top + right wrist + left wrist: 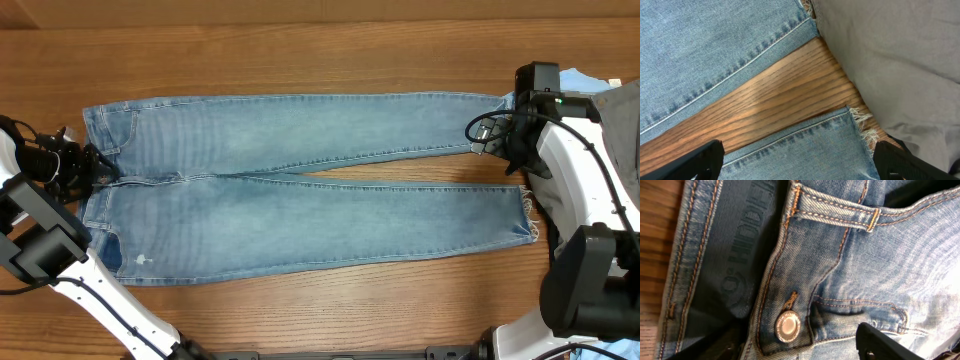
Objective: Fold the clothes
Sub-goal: 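Move the left gripper to the jeans waistband at the left, then grasp the waistband with the left gripper and pull it leftward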
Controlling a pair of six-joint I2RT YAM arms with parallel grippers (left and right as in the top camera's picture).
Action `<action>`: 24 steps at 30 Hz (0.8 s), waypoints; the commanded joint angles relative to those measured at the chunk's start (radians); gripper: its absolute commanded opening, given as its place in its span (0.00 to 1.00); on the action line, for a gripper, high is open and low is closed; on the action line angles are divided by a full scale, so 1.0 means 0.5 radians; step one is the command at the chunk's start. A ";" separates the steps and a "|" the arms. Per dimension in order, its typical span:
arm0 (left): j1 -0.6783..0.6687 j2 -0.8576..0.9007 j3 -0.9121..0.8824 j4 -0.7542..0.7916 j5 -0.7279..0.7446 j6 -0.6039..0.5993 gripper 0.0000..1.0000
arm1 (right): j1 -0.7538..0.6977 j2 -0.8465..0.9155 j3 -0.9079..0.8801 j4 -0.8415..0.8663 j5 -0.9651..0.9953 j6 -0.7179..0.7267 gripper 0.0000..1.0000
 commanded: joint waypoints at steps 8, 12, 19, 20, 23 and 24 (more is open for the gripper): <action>-0.026 0.027 0.098 -0.093 0.083 -0.040 0.04 | -0.004 -0.016 0.060 0.011 0.027 -0.006 1.00; -0.026 0.027 0.329 -0.229 0.082 -0.039 0.04 | -0.004 -0.016 0.060 0.011 0.027 -0.007 1.00; -0.026 0.027 0.510 -0.349 0.068 -0.038 0.10 | -0.004 -0.016 0.060 0.011 0.027 -0.007 1.00; -0.027 0.027 0.501 -0.349 0.055 -0.037 0.13 | -0.004 -0.016 0.060 0.011 0.027 -0.007 1.00; -0.027 0.027 0.471 -0.354 -0.014 -0.039 0.20 | -0.004 -0.016 0.060 0.011 0.027 -0.006 1.00; -0.027 0.027 0.459 -0.352 -0.027 -0.038 0.21 | -0.004 -0.016 0.060 0.011 0.027 -0.007 1.00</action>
